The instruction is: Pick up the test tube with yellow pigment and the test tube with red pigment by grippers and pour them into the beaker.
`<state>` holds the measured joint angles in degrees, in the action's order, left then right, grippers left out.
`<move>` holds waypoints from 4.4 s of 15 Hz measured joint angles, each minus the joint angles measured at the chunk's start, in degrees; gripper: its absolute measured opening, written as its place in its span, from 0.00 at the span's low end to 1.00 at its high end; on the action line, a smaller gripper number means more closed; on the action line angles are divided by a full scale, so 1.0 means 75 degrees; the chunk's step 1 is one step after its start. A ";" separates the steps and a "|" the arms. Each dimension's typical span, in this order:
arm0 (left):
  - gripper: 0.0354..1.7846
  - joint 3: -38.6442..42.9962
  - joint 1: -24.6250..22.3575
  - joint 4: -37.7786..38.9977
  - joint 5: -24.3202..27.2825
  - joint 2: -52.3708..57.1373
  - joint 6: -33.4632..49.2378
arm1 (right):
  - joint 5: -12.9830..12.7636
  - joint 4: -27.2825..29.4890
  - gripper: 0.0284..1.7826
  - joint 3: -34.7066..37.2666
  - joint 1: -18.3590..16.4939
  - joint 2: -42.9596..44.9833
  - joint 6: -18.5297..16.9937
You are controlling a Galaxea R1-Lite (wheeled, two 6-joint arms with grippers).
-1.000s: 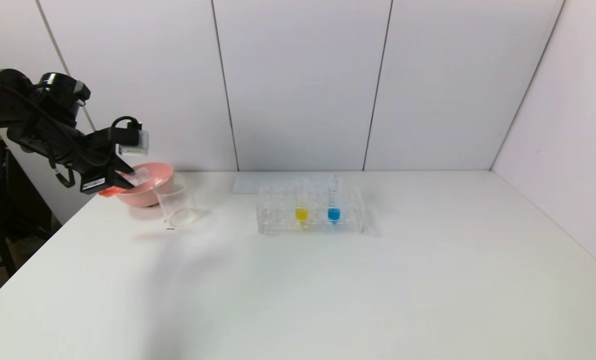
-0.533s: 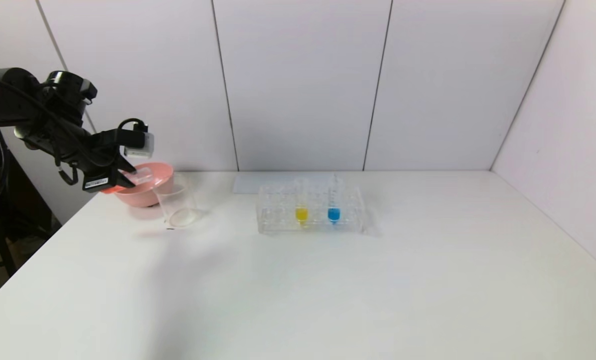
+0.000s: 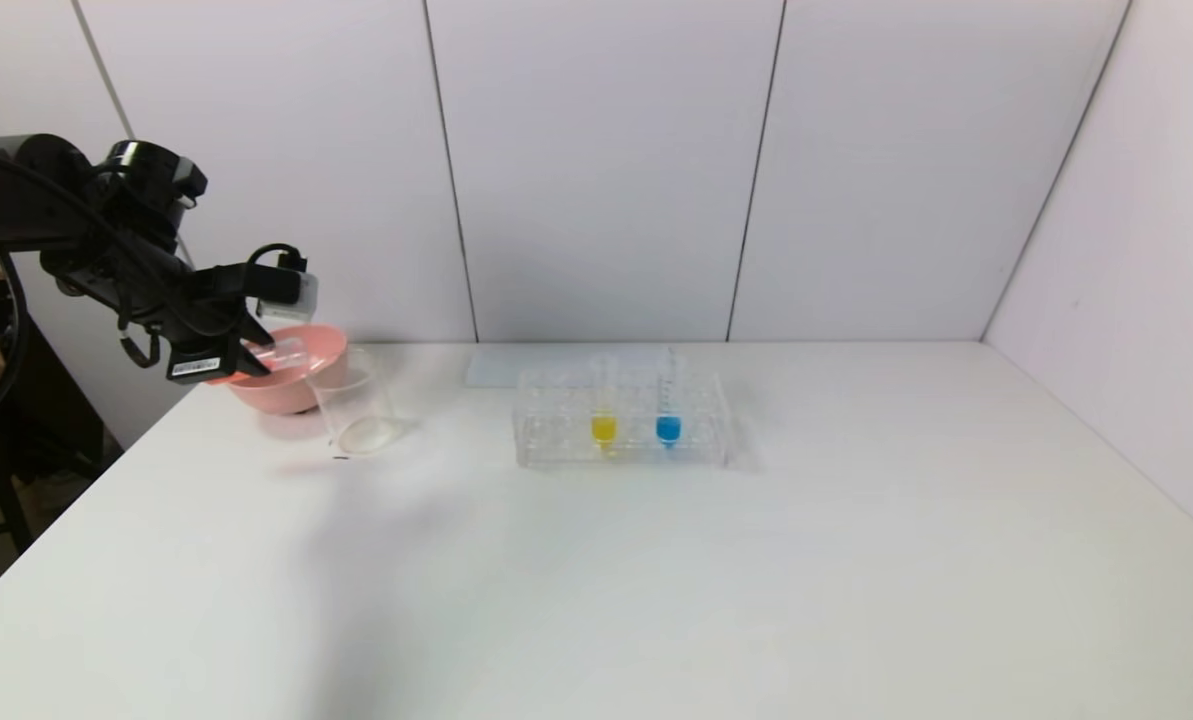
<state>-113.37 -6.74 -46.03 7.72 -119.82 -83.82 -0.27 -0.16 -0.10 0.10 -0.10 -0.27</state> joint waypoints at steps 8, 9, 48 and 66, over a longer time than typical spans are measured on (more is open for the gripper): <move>0.23 -0.0013 0.0327 0.0078 -0.0453 -0.0003 -0.0073 | 0.0000 0.0000 0.95 0.0000 0.0000 0.0000 -0.0003; 0.23 -0.0018 0.0348 0.0104 -0.0481 -0.0007 -0.0073 | 0.0003 0.0000 0.95 0.0000 0.0000 0.0000 -0.0005; 0.23 -0.0076 0.0889 0.0284 -0.2131 -0.0070 -0.0293 | 0.0000 0.0000 0.95 0.0000 -0.0007 0.0000 -0.0003; 0.23 -0.0076 0.1083 0.0486 -0.3069 -0.0091 -0.0941 | 0.0000 0.0000 0.95 0.0000 0.0000 0.0000 -0.0005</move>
<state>-113.95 1.38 -42.39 -15.30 -120.50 -90.88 -0.27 -0.16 -0.10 0.10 -0.10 -0.30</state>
